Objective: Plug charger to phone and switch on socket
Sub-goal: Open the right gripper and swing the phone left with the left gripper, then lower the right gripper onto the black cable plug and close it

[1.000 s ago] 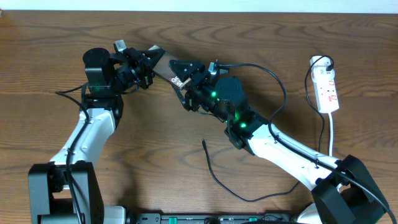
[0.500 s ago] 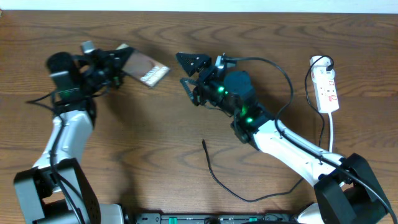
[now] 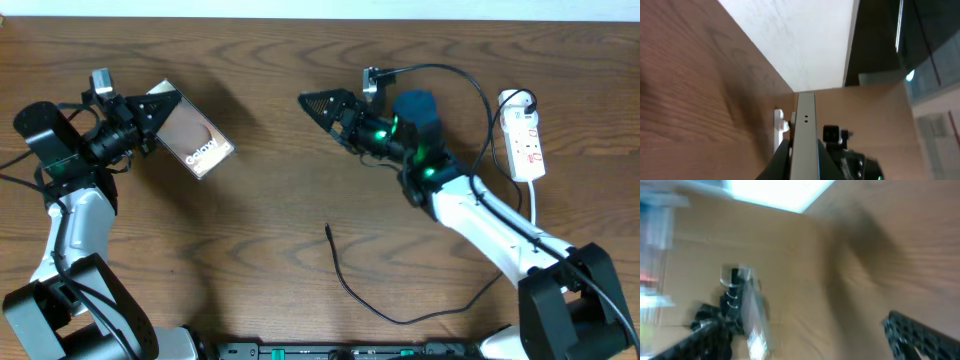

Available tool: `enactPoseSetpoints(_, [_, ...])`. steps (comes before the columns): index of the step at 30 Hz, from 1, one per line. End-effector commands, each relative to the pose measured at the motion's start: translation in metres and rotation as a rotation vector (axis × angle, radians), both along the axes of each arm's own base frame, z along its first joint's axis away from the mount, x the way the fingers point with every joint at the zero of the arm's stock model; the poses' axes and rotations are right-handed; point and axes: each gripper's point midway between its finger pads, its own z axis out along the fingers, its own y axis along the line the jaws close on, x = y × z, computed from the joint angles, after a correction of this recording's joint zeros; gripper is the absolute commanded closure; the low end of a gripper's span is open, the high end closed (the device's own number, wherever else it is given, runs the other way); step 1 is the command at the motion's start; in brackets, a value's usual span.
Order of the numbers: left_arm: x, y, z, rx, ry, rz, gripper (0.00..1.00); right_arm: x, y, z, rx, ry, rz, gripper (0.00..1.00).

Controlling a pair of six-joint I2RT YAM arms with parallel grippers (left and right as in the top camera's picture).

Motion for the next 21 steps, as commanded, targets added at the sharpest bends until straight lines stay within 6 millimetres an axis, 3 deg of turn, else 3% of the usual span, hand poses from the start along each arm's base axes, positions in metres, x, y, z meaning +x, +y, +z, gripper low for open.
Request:
enactPoseSetpoints(1, [-0.008,-0.005,0.005,0.062,-0.105,-0.063,0.93,-0.006,0.003,0.021,-0.123,-0.164,0.150,0.01])
enactPoseSetpoints(8, [-0.016,-0.012,0.024,0.163,-0.310,-0.142,0.93,-0.039,-0.015,-0.012,-0.428,-0.086,0.289,0.01])
enactPoseSetpoints(12, [-0.017,-0.013,0.026,0.174,-0.331,-0.148,0.93,-0.068,-0.027,-0.053,-0.601,0.021,0.358,0.01])
enactPoseSetpoints(18, [-0.015,-0.011,0.026,0.176,-0.329,-0.136,0.93,-0.122,-0.017,-0.115,-0.850,0.163,0.499,0.01])
enactPoseSetpoints(21, [-0.014,-0.011,0.026,0.177,-0.328,-0.130,0.93,-0.139,-0.012,-0.140,-0.926,0.246,0.510,0.01])
